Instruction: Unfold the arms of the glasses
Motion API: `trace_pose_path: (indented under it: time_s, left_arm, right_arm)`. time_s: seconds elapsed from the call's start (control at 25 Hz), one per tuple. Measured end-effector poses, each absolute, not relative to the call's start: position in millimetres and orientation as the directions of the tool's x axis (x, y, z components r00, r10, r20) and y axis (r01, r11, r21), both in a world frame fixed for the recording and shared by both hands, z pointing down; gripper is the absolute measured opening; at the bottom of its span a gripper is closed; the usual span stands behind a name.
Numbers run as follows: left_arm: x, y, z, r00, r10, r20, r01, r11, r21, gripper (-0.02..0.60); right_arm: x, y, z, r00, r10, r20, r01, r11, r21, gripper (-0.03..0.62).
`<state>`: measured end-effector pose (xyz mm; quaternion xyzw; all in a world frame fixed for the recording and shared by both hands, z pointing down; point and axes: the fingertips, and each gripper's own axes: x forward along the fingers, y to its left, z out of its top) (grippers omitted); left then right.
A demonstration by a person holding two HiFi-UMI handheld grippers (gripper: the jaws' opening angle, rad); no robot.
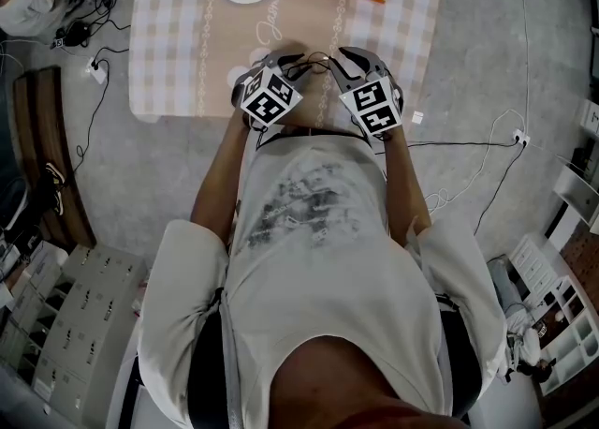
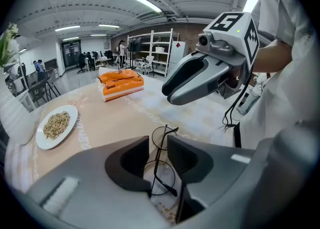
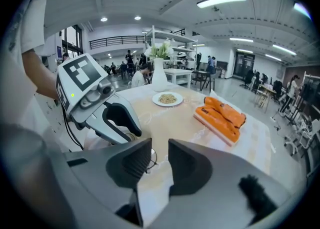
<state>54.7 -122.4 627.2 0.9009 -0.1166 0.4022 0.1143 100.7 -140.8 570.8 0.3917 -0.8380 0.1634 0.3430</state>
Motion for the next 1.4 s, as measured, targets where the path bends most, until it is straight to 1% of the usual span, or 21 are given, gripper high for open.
trace_pose_path:
  time_s: [0.28, 0.72, 0.84, 1.08, 1.28, 1.4]
  left_arm:
    - [55, -120, 637, 0.617, -0.089, 0.782, -0.272, -0.956, 0.106, 0.121]
    - [59, -118, 644, 0.602, -0.062, 0.796, -0.249, -0.962, 0.114, 0.106]
    - [59, -117, 645, 0.602, -0.058, 0.796, -0.245, -0.963, 0.115, 0.090]
    - [60, -116, 647, 0.605, -0.055, 0.794, -0.239, -0.964, 0.115, 0.029]
    - [59, -115, 649, 0.603, -0.045, 0.796, -0.224, -0.968, 0.115, 0.021]
    - [59, -114, 649, 0.606, -0.034, 0.795, -0.210, -0.970, 0.119, 0.018]
  right_arm:
    - [97, -140, 576, -0.469, -0.527, 0.709, -0.761, 0.648, -0.022, 0.109]
    - [94, -140, 588, -0.476, -0.495, 0.727, -0.749, 0.661, -0.039, 0.109]
    - [93, -141, 591, -0.479, -0.488, 0.730, -0.744, 0.667, -0.043, 0.109]
    - [92, -140, 598, -0.491, -0.469, 0.734, -0.745, 0.662, -0.076, 0.107]
    - [89, -142, 601, -0.501, -0.458, 0.735, -0.740, 0.667, -0.089, 0.104]
    - [89, -142, 604, -0.503, -0.452, 0.736, -0.739, 0.667, -0.095, 0.084]
